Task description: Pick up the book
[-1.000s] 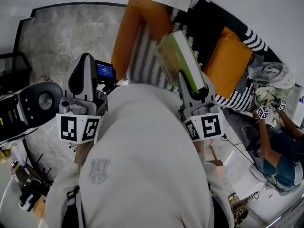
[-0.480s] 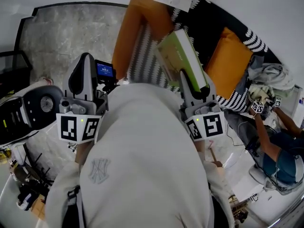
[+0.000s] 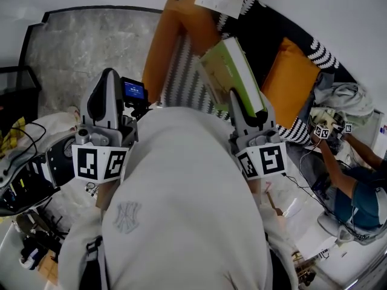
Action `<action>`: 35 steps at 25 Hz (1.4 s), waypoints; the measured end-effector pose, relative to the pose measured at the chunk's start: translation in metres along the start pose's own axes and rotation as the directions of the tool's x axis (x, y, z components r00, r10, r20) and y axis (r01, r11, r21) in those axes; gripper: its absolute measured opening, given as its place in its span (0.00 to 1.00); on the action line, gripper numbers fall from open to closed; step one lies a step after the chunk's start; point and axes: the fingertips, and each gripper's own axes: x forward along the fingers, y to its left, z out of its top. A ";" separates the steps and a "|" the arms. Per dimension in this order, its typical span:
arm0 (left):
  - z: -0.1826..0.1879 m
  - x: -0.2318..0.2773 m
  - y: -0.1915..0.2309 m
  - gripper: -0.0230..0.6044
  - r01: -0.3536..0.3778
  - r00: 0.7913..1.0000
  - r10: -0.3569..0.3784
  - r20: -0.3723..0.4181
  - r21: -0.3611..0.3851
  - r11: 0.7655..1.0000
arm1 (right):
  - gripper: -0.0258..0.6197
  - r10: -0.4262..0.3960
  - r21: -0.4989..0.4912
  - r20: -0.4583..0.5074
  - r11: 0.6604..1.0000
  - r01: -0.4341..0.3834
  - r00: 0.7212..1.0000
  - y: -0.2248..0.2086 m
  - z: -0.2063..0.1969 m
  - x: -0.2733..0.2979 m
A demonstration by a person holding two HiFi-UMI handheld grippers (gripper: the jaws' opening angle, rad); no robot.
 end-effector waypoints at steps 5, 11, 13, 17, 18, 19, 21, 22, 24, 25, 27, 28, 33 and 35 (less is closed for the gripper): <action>0.002 -0.003 -0.005 0.05 0.007 1.000 -0.007 0.005 -0.001 1.000 | 0.27 -0.004 0.003 0.006 1.000 0.004 1.000 0.000 0.002 -0.005; 0.002 -0.005 -0.010 0.05 0.010 1.000 -0.010 0.004 0.001 1.000 | 0.27 -0.002 0.006 0.003 1.000 0.002 1.000 -0.001 0.001 -0.010; 0.002 -0.005 -0.012 0.05 0.010 1.000 -0.010 0.003 0.000 1.000 | 0.27 0.002 0.008 0.000 1.000 -0.002 1.000 -0.002 0.000 -0.011; 0.000 -0.004 -0.016 0.05 0.012 1.000 -0.012 -0.002 0.000 1.000 | 0.27 0.010 0.011 -0.008 1.000 -0.010 1.000 -0.003 -0.003 -0.012; 0.000 -0.004 -0.016 0.05 0.012 1.000 -0.012 -0.003 0.000 1.000 | 0.27 0.011 0.011 -0.010 1.000 -0.011 1.000 -0.003 -0.003 -0.011; 0.000 -0.004 -0.016 0.05 0.011 1.000 -0.011 -0.004 0.000 1.000 | 0.27 0.012 0.012 -0.011 1.000 -0.011 1.000 -0.002 -0.004 -0.011; 0.000 -0.004 -0.015 0.05 0.010 1.000 -0.010 -0.007 0.001 1.000 | 0.27 0.013 0.016 -0.012 1.000 -0.013 1.000 -0.002 -0.004 -0.010; 0.000 -0.003 -0.015 0.05 0.010 1.000 -0.010 -0.008 0.002 1.000 | 0.27 0.014 0.018 -0.012 1.000 -0.013 1.000 -0.003 -0.004 -0.010; 0.000 -0.003 -0.015 0.05 0.008 1.000 -0.008 -0.009 0.002 1.000 | 0.27 0.014 0.020 -0.013 1.000 -0.014 1.000 -0.004 -0.004 -0.009; -0.001 -0.002 -0.015 0.05 0.008 1.000 -0.008 -0.008 0.002 1.000 | 0.27 0.014 0.020 -0.013 1.000 -0.014 1.000 -0.004 -0.005 -0.009; -0.001 -0.001 -0.015 0.05 0.008 1.000 -0.008 -0.008 0.002 1.000 | 0.27 0.014 0.020 -0.014 1.000 -0.014 1.000 -0.004 -0.005 -0.008; 0.000 -0.001 -0.014 0.05 0.008 1.000 -0.008 -0.008 0.002 1.000 | 0.27 0.014 0.020 -0.014 1.000 -0.014 1.000 -0.005 -0.005 -0.007; 0.001 0.003 -0.013 0.05 0.006 1.000 -0.006 -0.009 0.001 1.000 | 0.27 0.014 0.022 -0.016 1.000 -0.014 1.000 -0.006 -0.003 -0.004; 0.001 0.006 -0.012 0.05 0.005 1.000 -0.005 -0.009 0.002 1.000 | 0.27 0.014 0.024 -0.016 1.000 -0.013 1.000 -0.008 -0.003 -0.001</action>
